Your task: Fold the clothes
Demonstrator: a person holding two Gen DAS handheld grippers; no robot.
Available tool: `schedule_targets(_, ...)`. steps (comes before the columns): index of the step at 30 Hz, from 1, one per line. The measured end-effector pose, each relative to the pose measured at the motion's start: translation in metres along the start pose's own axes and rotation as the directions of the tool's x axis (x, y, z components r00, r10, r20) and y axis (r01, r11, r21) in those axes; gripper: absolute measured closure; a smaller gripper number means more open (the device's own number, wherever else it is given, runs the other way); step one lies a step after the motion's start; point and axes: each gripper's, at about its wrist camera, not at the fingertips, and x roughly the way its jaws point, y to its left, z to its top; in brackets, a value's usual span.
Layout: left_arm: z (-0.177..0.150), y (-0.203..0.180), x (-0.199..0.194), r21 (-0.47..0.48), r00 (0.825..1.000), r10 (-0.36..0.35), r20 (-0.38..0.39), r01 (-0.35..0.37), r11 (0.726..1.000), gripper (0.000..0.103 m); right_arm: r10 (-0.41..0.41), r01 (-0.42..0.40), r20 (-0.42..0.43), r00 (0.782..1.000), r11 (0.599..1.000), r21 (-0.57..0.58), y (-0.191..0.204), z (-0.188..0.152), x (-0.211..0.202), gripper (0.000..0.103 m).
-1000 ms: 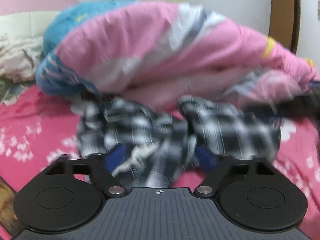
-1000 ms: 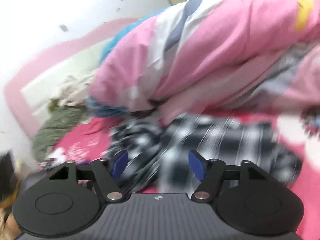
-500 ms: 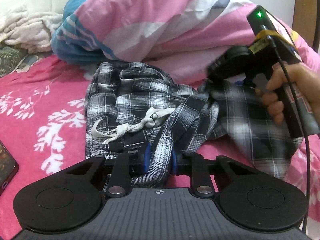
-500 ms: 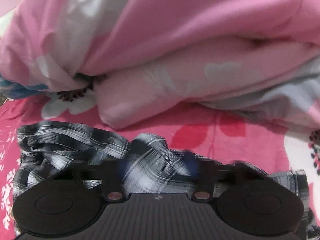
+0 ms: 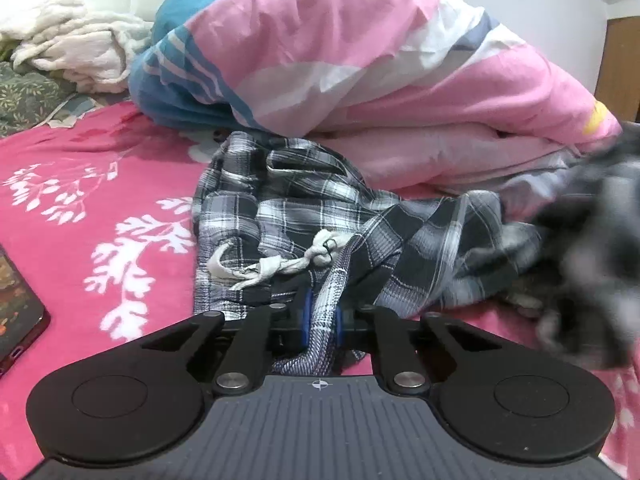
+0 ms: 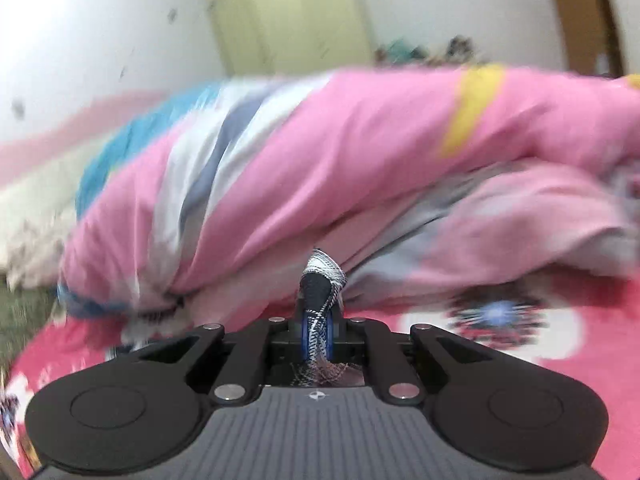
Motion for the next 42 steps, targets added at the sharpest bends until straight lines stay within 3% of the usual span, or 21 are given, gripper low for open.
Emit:
schedule_targets(8, 0.004, 0.011, -0.01, -0.021, 1.0, 0.017, 0.018, -0.016, 1.0, 0.095, -0.129, 0.119, 0.192, 0.973, 0.991, 0.065, -0.082, -0.017, -0.146, 0.095)
schedule_targets(13, 0.007, 0.016, -0.014, -0.019, 0.999, 0.029, 0.022, -0.029, 0.999, 0.095, -0.27, 0.256, 0.132, 0.954, 0.96, 0.114, -0.14, -0.051, -0.176, 0.095)
schedule_targets(19, 0.008, 0.02, -0.017, -0.015, 0.999, 0.045, 0.024, -0.045, 0.999, 0.095, -0.364, 0.365, -0.03, 0.931, 0.923, 0.127, -0.185, -0.088, -0.15, 0.093)
schedule_targets(21, 0.008, 0.02, -0.02, 0.002, 0.999, 0.027, 0.026, -0.027, 1.0, 0.095, -0.397, 0.405, -0.088, 0.914, 0.906, 0.119, -0.193, -0.096, -0.139, 0.081)
schedule_targets(23, 0.008, 0.019, -0.024, 0.024, 0.999, 0.004, 0.031, -0.005, 1.0, 0.094, -0.442, 0.449, -0.078, 0.893, 0.884, 0.127, -0.192, -0.096, -0.141, 0.072)
schedule_targets(27, 0.009, 0.013, -0.035, 0.106, 0.998, -0.023, 0.054, 0.017, 0.994, 0.091, -0.452, 0.439, 0.112, 0.885, 0.89, 0.124, -0.174, -0.079, -0.162, 0.049)
schedule_targets(29, 0.009, 0.007, -0.037, 0.145, 0.997, -0.034, 0.062, 0.025, 0.989, 0.084, -0.399, 0.384, 0.185, 0.898, 0.917, 0.113, -0.162, -0.073, -0.167, 0.046)
schedule_targets(30, 0.009, 0.003, -0.037, 0.162, 0.997, -0.039, 0.063, 0.029, 0.986, 0.081, -0.344, 0.331, 0.207, 0.916, 0.939, 0.093, -0.153, -0.07, -0.165, 0.045)
schedule_targets(31, 0.009, -0.001, -0.036, 0.177, 0.997, -0.043, 0.06, 0.032, 0.984, 0.071, -0.281, 0.274, 0.215, 0.935, 0.96, 0.065, -0.144, -0.067, -0.159, 0.042)
schedule_targets(33, 0.008, -0.008, -0.033, 0.202, 0.998, -0.042, 0.057, 0.03, 0.979, 0.066, -0.128, 0.135, 0.178, 0.976, 0.991, -0.027, -0.117, -0.062, -0.132, 0.034)
schedule_targets(35, 0.005, -0.012, -0.03, 0.217, 0.998, -0.028, 0.051, 0.016, 0.976, 0.066, 0.006, 0.008, 0.106, 0.994, 0.992, -0.13, -0.084, -0.062, -0.1, 0.034)
schedule_targets(38, 0.002, -0.009, -0.027, 0.215, 0.999, -0.022, 0.045, 0.012, 0.977, 0.066, 0.143, -0.142, -0.014, 0.99, 0.956, -0.255, -0.037, -0.066, -0.049, 0.033)
schedule_targets(42, 0.0, 0.001, -0.026, 0.183, 0.999, -0.019, 0.031, 0.013, 0.983, 0.069, 0.228, -0.258, -0.124, 0.966, 0.894, -0.367, 0.019, -0.072, 0.018, 0.033)
